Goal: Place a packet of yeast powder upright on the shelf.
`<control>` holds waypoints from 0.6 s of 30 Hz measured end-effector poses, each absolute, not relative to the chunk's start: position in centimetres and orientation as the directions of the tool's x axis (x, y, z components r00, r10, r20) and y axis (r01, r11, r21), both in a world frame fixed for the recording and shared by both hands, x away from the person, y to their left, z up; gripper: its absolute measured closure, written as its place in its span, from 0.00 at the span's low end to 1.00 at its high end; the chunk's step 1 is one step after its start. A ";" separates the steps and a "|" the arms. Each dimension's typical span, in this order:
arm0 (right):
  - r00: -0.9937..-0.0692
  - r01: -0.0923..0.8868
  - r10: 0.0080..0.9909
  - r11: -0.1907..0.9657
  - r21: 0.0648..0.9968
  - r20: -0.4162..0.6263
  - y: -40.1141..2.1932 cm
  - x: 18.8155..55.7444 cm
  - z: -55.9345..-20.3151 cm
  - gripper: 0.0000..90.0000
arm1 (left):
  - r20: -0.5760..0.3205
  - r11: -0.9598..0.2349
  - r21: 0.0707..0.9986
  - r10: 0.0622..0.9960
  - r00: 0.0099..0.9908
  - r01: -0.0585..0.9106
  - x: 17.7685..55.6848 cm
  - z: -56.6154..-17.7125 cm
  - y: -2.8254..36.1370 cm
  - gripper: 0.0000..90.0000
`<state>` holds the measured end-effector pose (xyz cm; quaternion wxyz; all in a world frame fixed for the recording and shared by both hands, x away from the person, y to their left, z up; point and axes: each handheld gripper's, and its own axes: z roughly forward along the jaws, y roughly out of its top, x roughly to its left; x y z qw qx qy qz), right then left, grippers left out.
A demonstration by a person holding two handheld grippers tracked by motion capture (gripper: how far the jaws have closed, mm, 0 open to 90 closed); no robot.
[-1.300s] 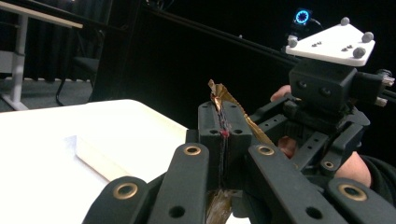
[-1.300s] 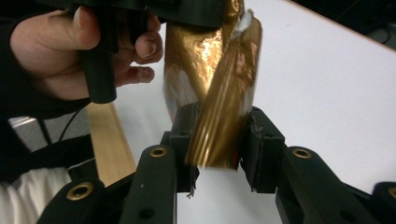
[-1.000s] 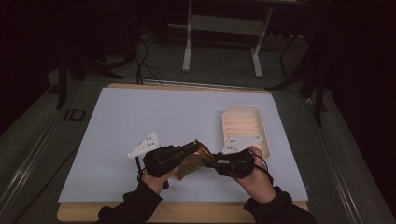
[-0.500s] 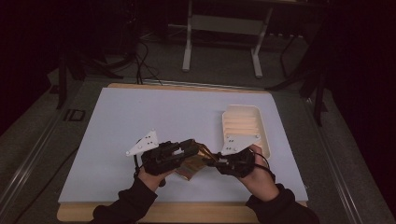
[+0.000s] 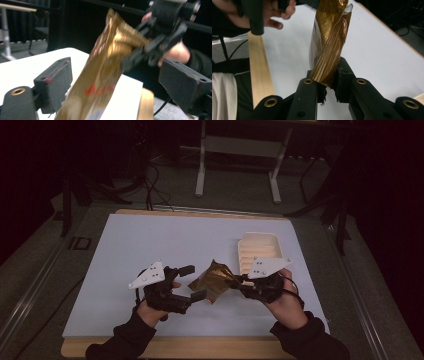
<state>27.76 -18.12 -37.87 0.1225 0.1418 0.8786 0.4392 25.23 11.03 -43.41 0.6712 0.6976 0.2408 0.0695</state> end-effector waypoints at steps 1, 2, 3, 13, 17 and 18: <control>-0.927 0.136 0.360 0.574 0.808 -0.100 -18.3 27.8 -37.6 0.91 | -0.223 0.007 0.970 0.430 0.875 0.243 25.1 -43.4 11.1 0.10; -0.924 0.131 0.367 0.569 0.812 -0.109 -18.5 27.9 -37.2 0.91 | -0.215 -0.013 0.970 0.432 0.876 0.244 25.0 -43.4 11.2 0.09; -0.922 0.122 0.370 0.566 0.815 -0.119 -18.8 28.0 -36.8 0.91 | -0.209 -0.023 0.970 0.436 0.875 0.243 25.0 -43.5 11.3 0.09; -0.889 0.090 0.420 0.548 0.832 -0.181 -21.7 29.4 -33.3 0.91 | -0.224 -0.051 0.958 0.480 0.848 0.282 24.6 -44.3 13.5 0.08; -0.872 0.079 0.444 0.545 0.835 -0.207 -23.0 30.1 -32.5 0.91 | -0.209 -0.072 0.957 0.503 0.839 0.281 24.6 -44.8 14.4 0.08; -0.867 0.076 0.450 0.545 0.835 -0.214 -23.4 30.3 -32.4 0.91 | -0.217 -0.068 0.954 0.508 0.834 0.290 24.5 -44.9 14.7 0.08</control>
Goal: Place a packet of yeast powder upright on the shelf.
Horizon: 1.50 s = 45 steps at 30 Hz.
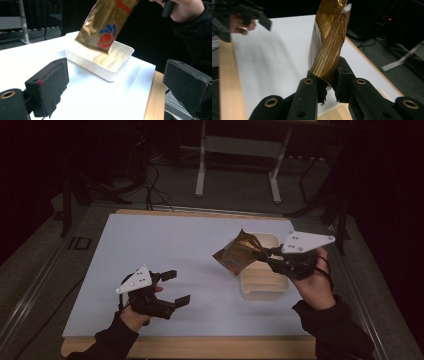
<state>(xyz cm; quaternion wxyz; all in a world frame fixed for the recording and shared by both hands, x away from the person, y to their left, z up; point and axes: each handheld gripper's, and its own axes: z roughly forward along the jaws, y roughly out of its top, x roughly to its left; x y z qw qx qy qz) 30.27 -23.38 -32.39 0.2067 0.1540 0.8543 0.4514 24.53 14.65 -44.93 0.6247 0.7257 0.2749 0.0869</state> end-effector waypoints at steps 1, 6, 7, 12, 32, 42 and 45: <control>-0.862 0.070 0.455 0.546 0.835 -0.225 -23.8 30.5 -32.3 0.91 | -0.220 -0.067 0.954 0.509 0.832 0.293 24.5 -45.0 14.8 0.08; -0.846 0.055 0.466 0.562 0.826 -0.260 -25.4 31.3 -32.2 0.91 | -0.229 -0.062 0.951 0.521 0.822 0.304 24.4 -45.7 15.5 0.08; -0.844 0.058 0.470 0.560 0.826 -0.259 -25.7 31.5 -32.2 0.91 | -0.226 -0.063 0.951 0.523 0.822 0.303 24.3 -45.7 15.6 0.08; -0.845 0.068 0.462 0.589 0.805 -0.267 -27.0 32.3 -32.3 0.91 | -0.232 -0.066 0.948 0.526 0.818 0.311 24.3 -46.2 15.7 0.08; -0.879 0.118 0.401 0.708 0.696 -0.258 -29.7 34.8 -32.7 0.91 | -0.263 -0.040 0.942 0.533 0.804 0.334 24.7 -47.2 15.8 0.08; -0.894 0.117 0.352 0.780 0.614 -0.277 -29.0 36.7 -33.4 0.91 | -0.285 -0.022 0.936 0.534 0.796 0.350 24.8 -47.4 16.1 0.08; -0.906 0.118 0.333 0.791 0.600 -0.261 -28.6 37.1 -33.4 0.91 | -0.284 -0.019 0.937 0.535 0.795 0.348 24.8 -47.4 16.1 0.08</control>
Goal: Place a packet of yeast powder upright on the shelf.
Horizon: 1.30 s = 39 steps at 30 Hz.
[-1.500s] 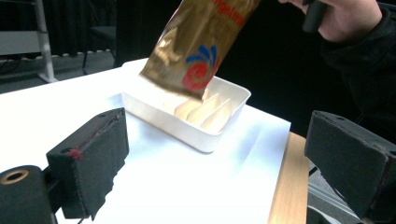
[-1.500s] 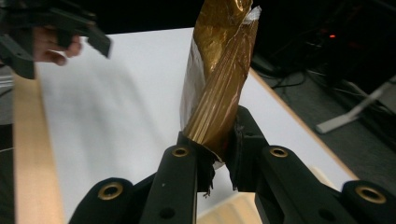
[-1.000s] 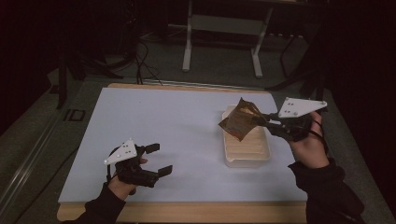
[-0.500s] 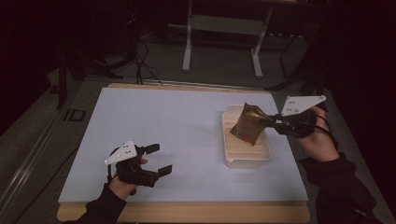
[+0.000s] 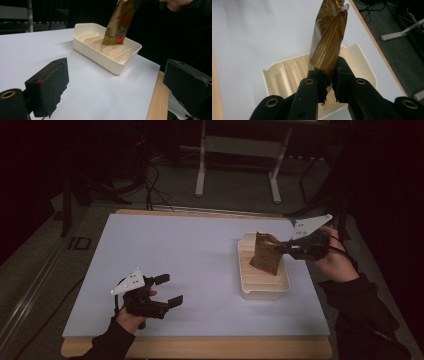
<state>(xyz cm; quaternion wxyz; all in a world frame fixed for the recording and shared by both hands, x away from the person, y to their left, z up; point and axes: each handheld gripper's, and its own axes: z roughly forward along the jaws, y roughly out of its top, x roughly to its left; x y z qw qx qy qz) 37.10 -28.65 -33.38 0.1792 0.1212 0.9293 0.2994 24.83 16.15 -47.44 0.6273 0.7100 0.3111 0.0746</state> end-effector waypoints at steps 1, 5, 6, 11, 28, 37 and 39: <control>-0.908 0.119 0.330 0.794 0.596 -0.258 -28.5 37.2 -33.3 0.91 | -0.285 -0.018 0.937 0.535 0.796 0.348 24.8 -47.4 16.2 0.08; -0.917 0.113 0.312 0.801 0.588 -0.249 -27.9 37.5 -33.1 0.92 | -0.287 -0.015 0.937 0.533 0.796 0.348 24.8 -47.5 16.2 0.08; -0.919 0.109 0.307 0.800 0.590 -0.246 -27.7 37.6 -33.1 0.92 | -0.286 -0.017 0.937 0.534 0.796 0.348 24.8 -47.5 16.2 0.08; -0.928 0.094 0.286 0.801 0.592 -0.240 -27.0 37.7 -33.1 0.92 | -0.287 -0.015 0.937 0.534 0.796 0.348 24.9 -47.5 16.3 0.08; -0.932 0.090 0.288 0.771 0.630 -0.221 -25.9 39.8 -35.1 0.92 | -0.293 -0.011 0.936 0.526 0.798 0.351 24.8 -47.7 16.3 0.08; -0.935 0.130 0.310 0.751 0.648 -0.172 -26.3 40.2 -37.2 0.92 | -0.295 -0.011 0.935 0.530 0.795 0.354 24.9 -47.8 16.4 0.08; -0.932 0.153 0.329 0.735 0.660 -0.151 -26.8 40.4 -37.9 0.92 | -0.297 -0.010 0.935 0.528 0.796 0.355 24.9 -47.8 16.4 0.08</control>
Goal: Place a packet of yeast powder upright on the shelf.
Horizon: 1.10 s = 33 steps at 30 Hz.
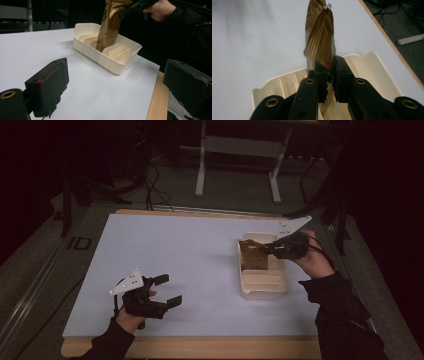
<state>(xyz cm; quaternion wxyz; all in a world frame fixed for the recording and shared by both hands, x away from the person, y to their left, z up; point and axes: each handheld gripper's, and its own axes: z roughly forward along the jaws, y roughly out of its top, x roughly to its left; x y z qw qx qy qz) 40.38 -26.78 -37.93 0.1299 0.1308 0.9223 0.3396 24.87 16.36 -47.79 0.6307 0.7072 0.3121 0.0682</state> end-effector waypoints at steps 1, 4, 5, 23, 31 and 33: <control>-0.931 0.162 0.337 0.720 0.675 -0.137 -27.1 40.4 -38.1 0.92 | -0.296 -0.012 0.934 0.529 0.795 0.356 24.9 -47.8 16.3 0.08; -0.925 0.184 0.360 0.699 0.691 -0.117 -27.9 40.6 -38.4 0.92 | -0.298 -0.015 0.933 0.528 0.796 0.359 24.9 -47.9 16.2 0.08; -0.923 0.192 0.368 0.693 0.695 -0.111 -28.2 40.8 -38.5 0.92 | -0.293 -0.022 0.934 0.529 0.797 0.357 24.9 -48.0 16.2 0.08; -0.900 0.278 0.433 0.665 0.693 -0.054 -29.2 41.1 -40.8 0.88 | -0.300 -0.018 0.931 0.532 0.792 0.365 24.9 -48.1 16.1 0.08; -0.846 0.340 0.530 0.626 0.702 -0.062 -29.0 40.7 -39.6 0.65 | -0.292 -0.023 0.933 0.533 0.794 0.359 24.9 -48.1 16.1 0.08; -0.833 0.342 0.549 0.608 0.717 -0.068 -29.1 40.5 -39.1 0.58 | -0.291 -0.021 0.934 0.533 0.795 0.357 24.9 -48.0 16.1 0.08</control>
